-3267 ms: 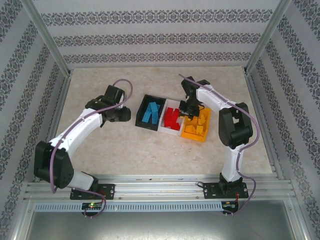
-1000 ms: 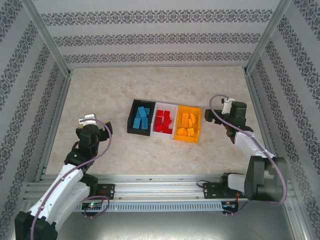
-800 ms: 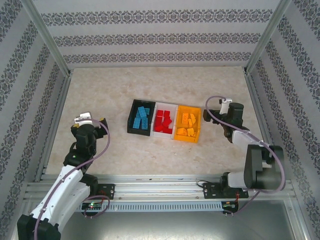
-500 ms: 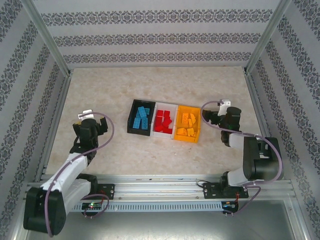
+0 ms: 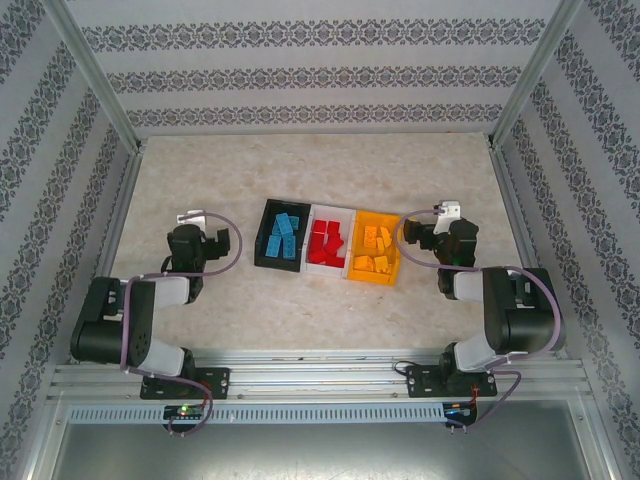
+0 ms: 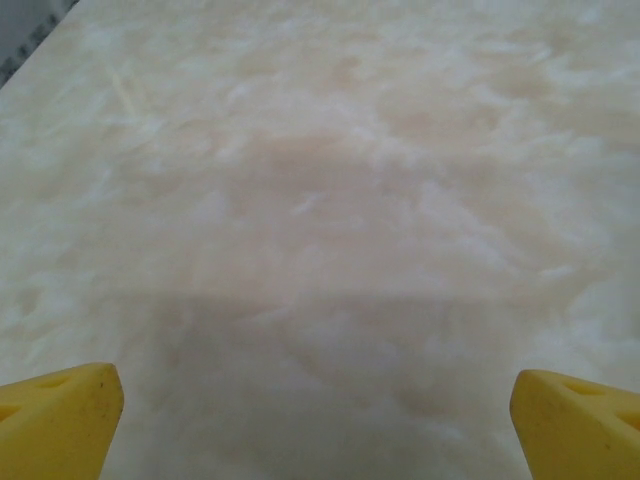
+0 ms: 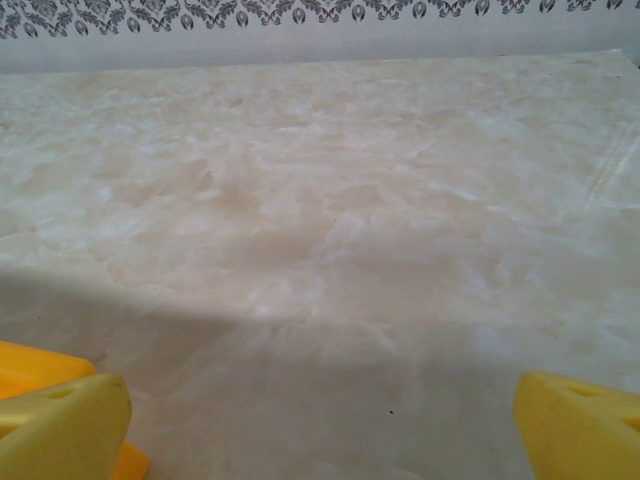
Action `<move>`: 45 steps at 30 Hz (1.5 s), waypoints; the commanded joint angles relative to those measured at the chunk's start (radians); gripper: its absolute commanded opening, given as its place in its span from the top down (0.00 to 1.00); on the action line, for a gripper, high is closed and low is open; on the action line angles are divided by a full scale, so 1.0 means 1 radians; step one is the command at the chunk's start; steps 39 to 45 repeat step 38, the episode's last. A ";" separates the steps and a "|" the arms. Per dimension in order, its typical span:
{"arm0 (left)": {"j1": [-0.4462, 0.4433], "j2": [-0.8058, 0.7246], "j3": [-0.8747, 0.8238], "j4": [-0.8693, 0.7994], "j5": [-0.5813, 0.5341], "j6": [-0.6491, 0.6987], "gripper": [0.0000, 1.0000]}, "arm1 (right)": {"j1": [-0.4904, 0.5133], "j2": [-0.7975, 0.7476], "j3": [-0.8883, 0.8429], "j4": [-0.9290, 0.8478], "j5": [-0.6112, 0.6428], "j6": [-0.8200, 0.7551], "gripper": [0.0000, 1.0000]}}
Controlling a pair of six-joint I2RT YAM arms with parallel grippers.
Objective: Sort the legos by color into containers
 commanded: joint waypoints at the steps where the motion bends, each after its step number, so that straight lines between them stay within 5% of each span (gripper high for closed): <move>1: 0.031 0.062 -0.021 0.229 0.120 0.042 0.00 | 0.011 0.002 0.012 0.023 0.026 -0.017 0.02; 3: 0.044 0.114 -0.060 0.367 0.136 0.035 0.00 | 0.010 0.003 0.012 0.023 0.026 -0.018 0.02; 9: 0.045 0.109 -0.033 0.303 0.046 0.002 0.00 | 0.018 0.001 0.015 0.018 0.073 -0.012 0.02; 45: 0.044 0.113 -0.034 0.314 0.069 0.010 0.00 | 0.031 -0.003 0.013 0.014 0.094 -0.020 0.02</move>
